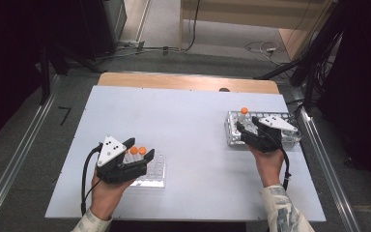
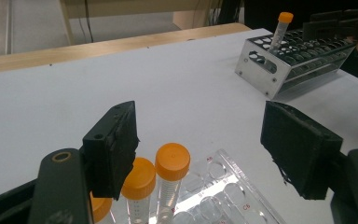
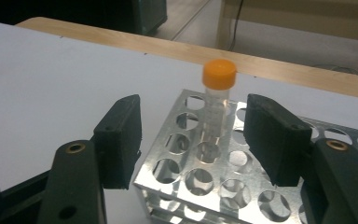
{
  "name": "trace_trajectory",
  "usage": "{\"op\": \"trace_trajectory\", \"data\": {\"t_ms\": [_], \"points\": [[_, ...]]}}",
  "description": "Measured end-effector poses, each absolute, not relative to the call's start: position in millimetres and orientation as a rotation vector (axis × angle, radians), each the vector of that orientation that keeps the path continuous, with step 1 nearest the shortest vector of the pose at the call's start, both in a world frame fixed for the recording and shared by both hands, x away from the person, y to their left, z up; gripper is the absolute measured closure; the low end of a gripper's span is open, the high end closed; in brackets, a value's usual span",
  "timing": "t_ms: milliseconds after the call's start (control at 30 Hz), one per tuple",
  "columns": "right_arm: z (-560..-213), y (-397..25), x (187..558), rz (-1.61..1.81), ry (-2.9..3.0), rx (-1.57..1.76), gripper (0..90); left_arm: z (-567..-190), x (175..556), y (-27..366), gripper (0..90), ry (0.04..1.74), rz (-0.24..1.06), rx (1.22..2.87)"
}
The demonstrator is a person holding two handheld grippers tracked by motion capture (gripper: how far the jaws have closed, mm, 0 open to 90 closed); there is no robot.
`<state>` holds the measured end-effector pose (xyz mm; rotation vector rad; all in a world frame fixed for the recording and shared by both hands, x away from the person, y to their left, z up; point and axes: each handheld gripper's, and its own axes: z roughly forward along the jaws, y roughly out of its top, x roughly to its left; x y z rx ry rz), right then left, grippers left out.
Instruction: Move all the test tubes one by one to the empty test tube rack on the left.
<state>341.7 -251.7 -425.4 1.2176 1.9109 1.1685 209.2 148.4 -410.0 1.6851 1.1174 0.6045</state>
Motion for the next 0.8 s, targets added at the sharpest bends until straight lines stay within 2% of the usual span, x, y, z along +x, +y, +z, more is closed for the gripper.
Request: {"op": "trace_trajectory", "data": {"t_ms": [500, 667, 800], "points": [[-448.0, -251.5, 374.4, 1.114, 1.881, 1.274, 41.6, -410.9, 209.8, 148.2, 27.8, 1.119, 0.602, 1.685], [-451.4, -247.7, 377.8, 1.100, 1.878, 1.268, 46.8, -411.1, 209.8, 147.8, 27.8, 1.117, 0.602, 1.686], [-455.1, -248.2, 381.8, 1.097, 1.880, 1.261, 54.2, -411.0, 209.7, 147.7, 27.8, 1.115, 0.603, 1.687]]}}
